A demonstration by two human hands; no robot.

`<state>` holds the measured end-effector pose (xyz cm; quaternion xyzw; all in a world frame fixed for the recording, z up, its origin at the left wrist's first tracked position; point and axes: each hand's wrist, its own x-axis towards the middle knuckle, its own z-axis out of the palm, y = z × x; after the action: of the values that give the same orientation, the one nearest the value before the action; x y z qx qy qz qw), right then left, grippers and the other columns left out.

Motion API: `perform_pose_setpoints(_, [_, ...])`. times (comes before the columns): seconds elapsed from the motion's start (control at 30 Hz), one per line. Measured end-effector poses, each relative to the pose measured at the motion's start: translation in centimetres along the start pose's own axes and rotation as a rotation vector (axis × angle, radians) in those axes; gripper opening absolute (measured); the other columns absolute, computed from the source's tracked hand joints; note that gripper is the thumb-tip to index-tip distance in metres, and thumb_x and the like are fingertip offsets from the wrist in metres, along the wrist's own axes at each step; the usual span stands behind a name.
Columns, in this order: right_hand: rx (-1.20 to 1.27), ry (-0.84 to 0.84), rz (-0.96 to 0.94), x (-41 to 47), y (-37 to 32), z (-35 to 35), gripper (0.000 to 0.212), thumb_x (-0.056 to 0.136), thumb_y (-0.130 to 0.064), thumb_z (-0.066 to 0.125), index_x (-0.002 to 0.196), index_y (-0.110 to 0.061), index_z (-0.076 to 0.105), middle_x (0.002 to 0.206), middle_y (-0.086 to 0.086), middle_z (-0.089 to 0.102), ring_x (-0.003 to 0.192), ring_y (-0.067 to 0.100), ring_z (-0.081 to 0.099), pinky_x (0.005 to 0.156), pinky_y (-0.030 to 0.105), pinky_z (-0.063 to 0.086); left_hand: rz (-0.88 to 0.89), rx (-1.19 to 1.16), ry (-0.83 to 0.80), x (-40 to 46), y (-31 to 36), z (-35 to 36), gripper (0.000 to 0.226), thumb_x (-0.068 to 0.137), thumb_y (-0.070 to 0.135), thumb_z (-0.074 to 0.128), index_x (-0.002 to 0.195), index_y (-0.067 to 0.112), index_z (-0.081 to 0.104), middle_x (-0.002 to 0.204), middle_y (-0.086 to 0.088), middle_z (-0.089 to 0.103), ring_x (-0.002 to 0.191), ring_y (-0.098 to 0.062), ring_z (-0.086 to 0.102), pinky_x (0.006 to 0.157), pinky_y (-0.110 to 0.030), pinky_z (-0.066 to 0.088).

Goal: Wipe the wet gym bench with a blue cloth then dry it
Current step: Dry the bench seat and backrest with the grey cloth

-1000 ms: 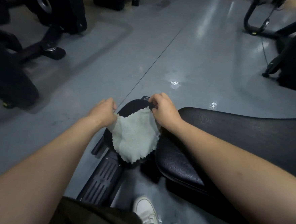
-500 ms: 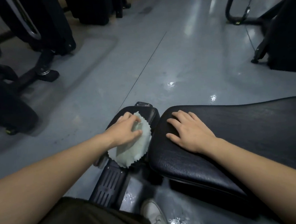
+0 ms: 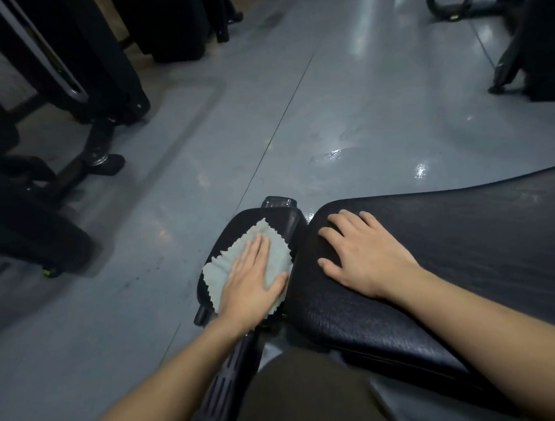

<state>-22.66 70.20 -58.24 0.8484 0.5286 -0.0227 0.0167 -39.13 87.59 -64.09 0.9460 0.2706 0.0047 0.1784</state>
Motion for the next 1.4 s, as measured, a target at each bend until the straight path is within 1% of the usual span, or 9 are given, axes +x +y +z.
perform_pose_setpoints(0.07, [-0.003,0.002,-0.002,0.1,0.1,0.0,0.075,0.088,-0.062,0.016,0.139,-0.018,0.049,0.146,0.009,0.043,0.142,0.029,0.031,0.117,0.048,0.024,0.0,0.009,0.0,0.3,0.1,0.1,0.086,0.085,0.068,0.018,0.159,0.03,-0.005,0.164,0.018,-0.014,0.147,0.004,-0.019,0.122,-0.026,-0.005])
perform_pose_setpoints(0.2, [-0.002,0.01,0.002,0.0,0.1,0.0,0.072,0.089,-0.06,0.021,0.134,-0.016,0.054,0.142,0.012,0.049,0.139,0.032,0.037,0.115,0.05,0.029,-0.007,-0.02,-0.007,1.3,0.3,0.5,0.079,0.097,0.051,0.038,0.159,0.029,-0.007,0.164,0.016,-0.015,0.148,0.001,-0.019,0.123,-0.028,-0.006])
perform_pose_setpoints(0.43, [-0.015,0.016,0.006,0.0,-0.1,0.2,0.069,0.089,-0.057,0.024,0.13,-0.013,0.058,0.139,0.014,0.052,0.138,0.035,0.04,0.113,0.053,0.032,0.064,-0.024,-0.029,5.5,1.1,0.3,0.079,0.098,0.045,0.044,0.159,0.03,-0.004,0.165,0.013,-0.012,0.151,-0.006,-0.013,0.124,-0.031,-0.003])
perform_pose_setpoints(0.73, [0.012,0.024,0.012,0.1,0.2,0.3,0.068,0.089,-0.059,0.027,0.132,-0.015,0.056,0.143,0.013,0.05,0.14,0.033,0.038,0.115,0.052,0.03,0.134,-0.063,0.02,11.1,2.5,-0.1,0.064,0.093,0.039,0.054,0.152,0.038,0.029,0.16,0.015,0.026,0.152,-0.01,0.008,0.124,-0.034,0.009])
perform_pose_setpoints(0.8, [0.018,0.021,0.012,0.0,0.1,0.2,0.068,0.089,-0.059,0.027,0.133,-0.016,0.055,0.144,0.013,0.049,0.14,0.033,0.037,0.115,0.052,0.029,0.143,-0.053,0.027,10.7,2.4,0.0,0.063,0.094,0.041,0.051,0.153,0.039,0.027,0.161,0.016,0.023,0.152,-0.009,0.007,0.124,-0.033,0.008])
perform_pose_setpoints(0.97, [0.032,0.007,0.012,-0.1,0.1,-0.2,0.07,0.088,-0.059,0.024,0.134,-0.017,0.055,0.144,0.012,0.048,0.141,0.032,0.036,0.117,0.052,0.028,0.097,-0.065,0.0,7.3,2.1,-0.1,0.069,0.097,0.044,0.044,0.157,0.042,0.011,0.165,0.022,-0.002,0.151,-0.001,-0.007,0.124,-0.032,0.004])
perform_pose_setpoints(1.07, [0.032,-0.002,0.016,-0.2,0.0,-0.3,0.07,0.088,-0.06,0.023,0.135,-0.017,0.054,0.145,0.012,0.048,0.141,0.032,0.035,0.117,0.052,0.027,0.087,-0.055,0.005,3.4,1.3,-0.1,0.07,0.098,0.043,0.044,0.157,0.044,0.006,0.163,0.026,-0.007,0.149,0.004,-0.012,0.124,-0.031,0.004])
perform_pose_setpoints(1.23, [0.022,-0.004,0.017,-0.2,-0.1,-0.5,0.074,0.087,-0.06,0.016,0.138,-0.019,0.05,0.147,0.01,0.044,0.144,0.03,0.031,0.119,0.05,0.023,0.112,0.019,0.157,-2.6,0.2,1.5,0.067,0.098,0.044,0.044,0.157,0.04,0.012,0.164,0.022,0.001,0.152,-0.001,-0.002,0.122,-0.027,0.004])
perform_pose_setpoints(1.4, [0.023,-0.008,0.029,-0.4,-0.2,-0.4,0.072,0.088,-0.059,0.019,0.134,-0.016,0.056,0.144,0.012,0.05,0.142,0.032,0.037,0.116,0.052,0.029,-0.053,-0.007,0.272,-4.0,0.1,3.1,0.065,0.094,0.057,0.036,0.155,0.039,0.024,0.164,0.014,0.018,0.153,-0.011,0.012,0.122,-0.031,0.008])
